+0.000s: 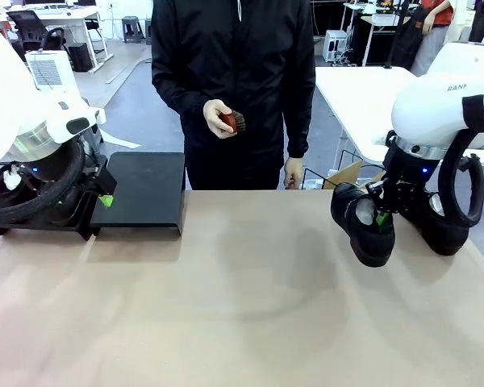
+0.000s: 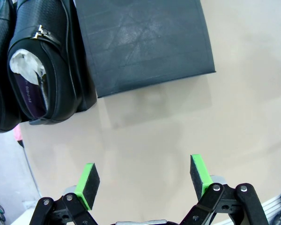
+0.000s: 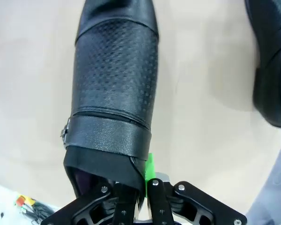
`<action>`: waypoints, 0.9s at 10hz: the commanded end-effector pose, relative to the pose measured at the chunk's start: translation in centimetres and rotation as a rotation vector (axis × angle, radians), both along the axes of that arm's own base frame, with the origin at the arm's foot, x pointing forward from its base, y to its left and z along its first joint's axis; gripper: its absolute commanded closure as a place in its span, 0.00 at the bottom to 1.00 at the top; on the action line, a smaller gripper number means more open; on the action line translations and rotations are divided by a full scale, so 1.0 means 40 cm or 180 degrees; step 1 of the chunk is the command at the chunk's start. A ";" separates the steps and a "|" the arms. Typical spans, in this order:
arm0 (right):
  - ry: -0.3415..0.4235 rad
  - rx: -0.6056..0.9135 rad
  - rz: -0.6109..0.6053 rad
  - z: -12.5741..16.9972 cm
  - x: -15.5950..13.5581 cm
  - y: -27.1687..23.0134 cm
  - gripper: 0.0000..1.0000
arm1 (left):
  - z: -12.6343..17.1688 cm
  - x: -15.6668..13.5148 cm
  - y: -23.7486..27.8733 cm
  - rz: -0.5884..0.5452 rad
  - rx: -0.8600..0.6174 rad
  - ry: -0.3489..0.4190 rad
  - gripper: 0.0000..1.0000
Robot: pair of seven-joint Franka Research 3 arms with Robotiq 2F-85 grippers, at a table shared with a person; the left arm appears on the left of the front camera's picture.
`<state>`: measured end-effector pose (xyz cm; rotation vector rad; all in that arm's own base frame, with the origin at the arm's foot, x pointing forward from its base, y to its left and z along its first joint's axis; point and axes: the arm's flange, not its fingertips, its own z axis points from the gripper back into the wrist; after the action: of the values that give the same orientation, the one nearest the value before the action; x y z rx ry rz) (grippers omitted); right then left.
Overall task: Organize the shoes by placing them on the stand.
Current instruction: Pick up one Shoe and place it in the middle of the table.
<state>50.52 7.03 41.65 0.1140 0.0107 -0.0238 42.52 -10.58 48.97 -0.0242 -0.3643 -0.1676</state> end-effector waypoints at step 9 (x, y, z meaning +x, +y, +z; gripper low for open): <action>0.0131 0.0228 0.0249 -0.058 -0.259 0.412 1.00 | -0.001 -0.001 0.001 0.0044 0.0035 -0.0036 0.00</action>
<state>39.67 22.86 40.37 0.1502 0.0658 0.0771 42.53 -10.60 48.96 -0.0240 -0.3640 -0.1677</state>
